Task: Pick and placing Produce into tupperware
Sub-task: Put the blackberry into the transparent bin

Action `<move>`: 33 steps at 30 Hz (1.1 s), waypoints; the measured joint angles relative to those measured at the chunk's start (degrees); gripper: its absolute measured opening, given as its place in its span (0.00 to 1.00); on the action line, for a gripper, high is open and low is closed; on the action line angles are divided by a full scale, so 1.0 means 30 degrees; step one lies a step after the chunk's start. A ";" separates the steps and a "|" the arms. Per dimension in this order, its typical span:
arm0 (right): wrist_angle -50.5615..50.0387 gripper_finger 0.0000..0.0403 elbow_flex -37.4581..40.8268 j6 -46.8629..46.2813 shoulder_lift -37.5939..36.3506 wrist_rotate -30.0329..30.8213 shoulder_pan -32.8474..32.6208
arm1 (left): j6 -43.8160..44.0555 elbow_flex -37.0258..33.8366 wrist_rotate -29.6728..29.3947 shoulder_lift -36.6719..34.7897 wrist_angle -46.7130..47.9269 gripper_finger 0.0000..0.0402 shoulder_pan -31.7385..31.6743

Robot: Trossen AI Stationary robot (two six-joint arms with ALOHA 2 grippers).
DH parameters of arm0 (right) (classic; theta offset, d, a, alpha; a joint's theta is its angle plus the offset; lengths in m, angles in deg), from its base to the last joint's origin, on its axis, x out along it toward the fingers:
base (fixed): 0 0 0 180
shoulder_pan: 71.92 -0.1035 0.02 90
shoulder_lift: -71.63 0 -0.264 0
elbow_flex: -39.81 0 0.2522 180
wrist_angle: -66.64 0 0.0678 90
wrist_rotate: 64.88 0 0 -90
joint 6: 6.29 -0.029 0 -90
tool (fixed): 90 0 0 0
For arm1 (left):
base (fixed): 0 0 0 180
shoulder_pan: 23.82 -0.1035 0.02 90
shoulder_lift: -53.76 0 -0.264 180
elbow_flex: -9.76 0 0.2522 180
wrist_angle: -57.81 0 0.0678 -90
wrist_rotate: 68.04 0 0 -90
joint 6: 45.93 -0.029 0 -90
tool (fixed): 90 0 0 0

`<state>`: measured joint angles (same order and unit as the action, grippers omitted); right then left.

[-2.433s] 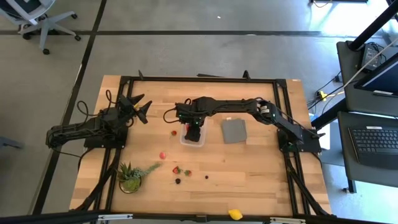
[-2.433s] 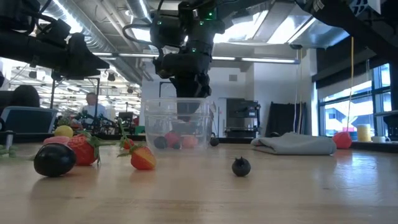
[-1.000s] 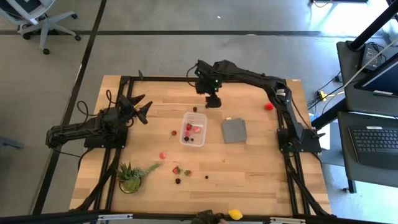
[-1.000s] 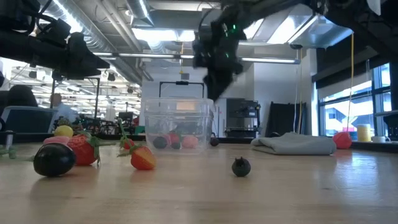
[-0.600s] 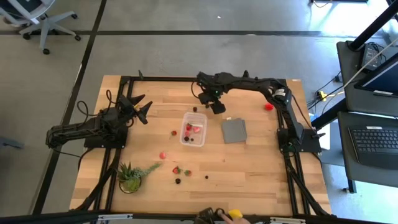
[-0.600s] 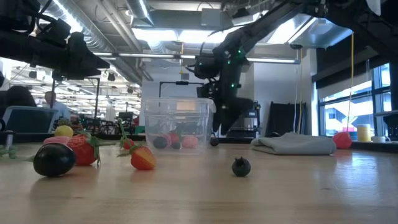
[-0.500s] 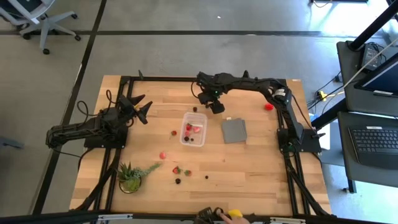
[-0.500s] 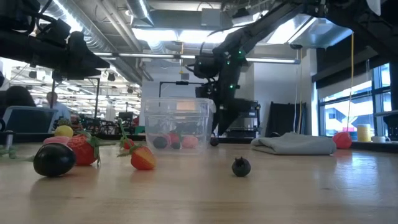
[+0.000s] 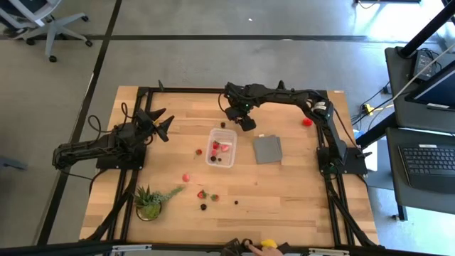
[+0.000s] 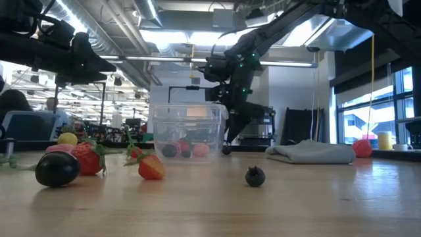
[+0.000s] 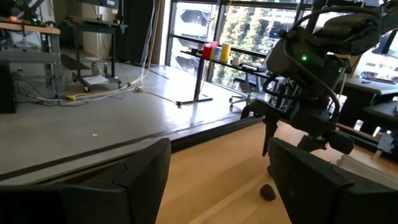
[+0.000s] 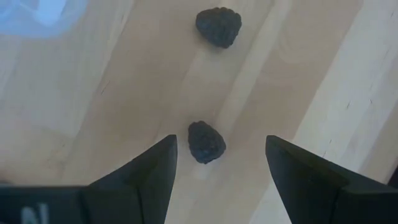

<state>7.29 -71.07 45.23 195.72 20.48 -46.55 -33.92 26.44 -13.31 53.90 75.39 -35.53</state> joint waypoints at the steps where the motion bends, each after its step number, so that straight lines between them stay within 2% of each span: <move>1: 0.0000 0.61 0.0000 -0.0001 0.0001 0.0000 0.0000 | 0.0000 0.0000 0.0000 -0.0001 0.0000 0.65 0.0002; 7: -0.0072 0.61 0.0004 -0.0529 0.0929 0.0030 0.0007 | 0.0000 0.0000 0.0000 0.0004 0.0000 0.65 -0.0003; 14: -0.0177 0.58 -0.0112 -0.0609 0.1361 0.1013 -0.0036 | -0.0011 0.0000 -0.0005 0.0000 0.0000 0.65 0.0001; 33: -0.0138 0.15 -0.0153 -0.0627 0.1392 0.1260 0.0015 | -0.0044 0.0000 -0.0007 -0.0001 0.0000 0.65 -0.0005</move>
<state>6.88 -71.53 43.35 199.90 24.26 -46.51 -34.05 26.44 -13.33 53.90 75.39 -35.54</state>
